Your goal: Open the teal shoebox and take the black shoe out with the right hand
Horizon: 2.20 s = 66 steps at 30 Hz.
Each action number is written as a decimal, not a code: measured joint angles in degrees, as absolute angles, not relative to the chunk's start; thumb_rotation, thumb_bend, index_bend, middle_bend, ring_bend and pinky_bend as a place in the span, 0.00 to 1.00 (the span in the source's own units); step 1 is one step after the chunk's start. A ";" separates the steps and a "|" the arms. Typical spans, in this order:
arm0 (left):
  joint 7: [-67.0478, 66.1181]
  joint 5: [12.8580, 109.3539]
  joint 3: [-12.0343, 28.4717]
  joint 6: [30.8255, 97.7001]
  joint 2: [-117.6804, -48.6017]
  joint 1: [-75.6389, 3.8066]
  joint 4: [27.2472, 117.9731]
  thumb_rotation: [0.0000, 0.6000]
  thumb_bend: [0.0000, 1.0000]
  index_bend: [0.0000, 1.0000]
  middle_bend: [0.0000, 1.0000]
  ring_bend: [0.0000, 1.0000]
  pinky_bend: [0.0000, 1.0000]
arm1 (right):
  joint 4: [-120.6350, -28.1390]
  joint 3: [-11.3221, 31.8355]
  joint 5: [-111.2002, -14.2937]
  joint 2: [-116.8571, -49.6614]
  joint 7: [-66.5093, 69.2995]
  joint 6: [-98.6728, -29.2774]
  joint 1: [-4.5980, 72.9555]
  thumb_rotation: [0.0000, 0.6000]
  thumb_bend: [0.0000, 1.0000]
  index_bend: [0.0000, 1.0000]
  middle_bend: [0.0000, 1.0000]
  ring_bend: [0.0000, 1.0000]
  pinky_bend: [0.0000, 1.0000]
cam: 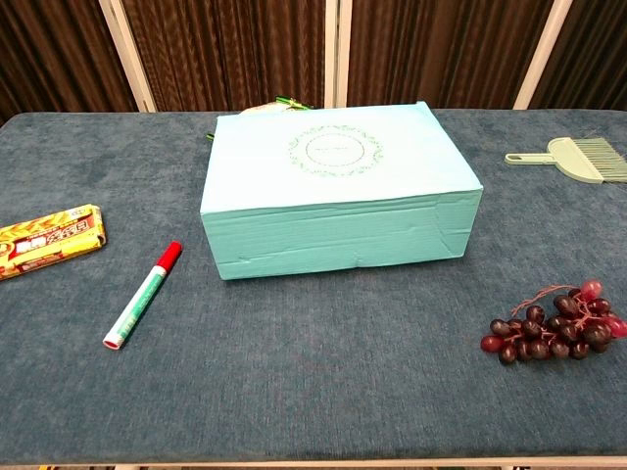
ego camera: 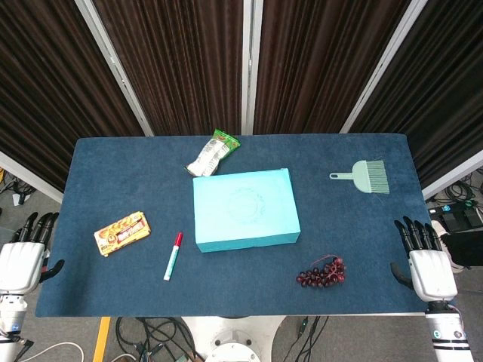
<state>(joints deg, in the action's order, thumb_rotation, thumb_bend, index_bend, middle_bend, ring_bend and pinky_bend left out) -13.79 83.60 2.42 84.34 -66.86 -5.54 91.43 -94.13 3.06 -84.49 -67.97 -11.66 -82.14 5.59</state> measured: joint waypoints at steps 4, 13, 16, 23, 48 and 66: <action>-13.28 83.51 2.28 84.17 -67.27 -5.50 90.91 1.00 0.19 0.06 0.10 0.03 0.26 | -94.44 3.04 -84.29 -67.79 -11.80 -81.70 5.77 1.00 0.22 0.00 0.01 0.00 0.00; -12.98 84.26 2.38 84.23 -66.86 -5.87 91.28 1.00 0.19 0.06 0.10 0.03 0.26 | -94.75 3.69 -82.63 -67.74 -12.60 -79.53 6.91 1.00 0.22 0.00 0.01 0.00 0.00; -12.94 84.45 2.18 84.24 -66.84 -5.82 91.36 1.00 0.19 0.06 0.10 0.03 0.26 | -94.83 3.83 -81.92 -67.73 -11.82 -77.80 7.59 1.00 0.21 0.00 0.01 0.00 0.00; -11.16 84.10 1.98 83.84 -67.94 -5.68 89.52 1.00 0.19 0.06 0.10 0.03 0.26 | -95.78 5.80 -79.65 -66.96 -7.33 -69.54 12.55 1.00 0.12 0.00 0.11 0.00 0.00; -8.48 82.82 2.47 82.21 -68.68 -6.29 85.97 1.00 0.19 0.06 0.10 0.03 0.26 | -93.18 10.03 -66.09 -77.01 -9.45 -49.50 31.44 1.00 0.39 0.00 0.27 0.01 0.00; -7.59 82.27 2.43 81.77 -69.15 -6.30 84.84 1.00 0.19 0.06 0.10 0.03 0.26 | -94.57 6.63 -70.08 -77.06 -5.32 -49.37 31.99 1.00 0.40 0.00 0.28 0.01 0.00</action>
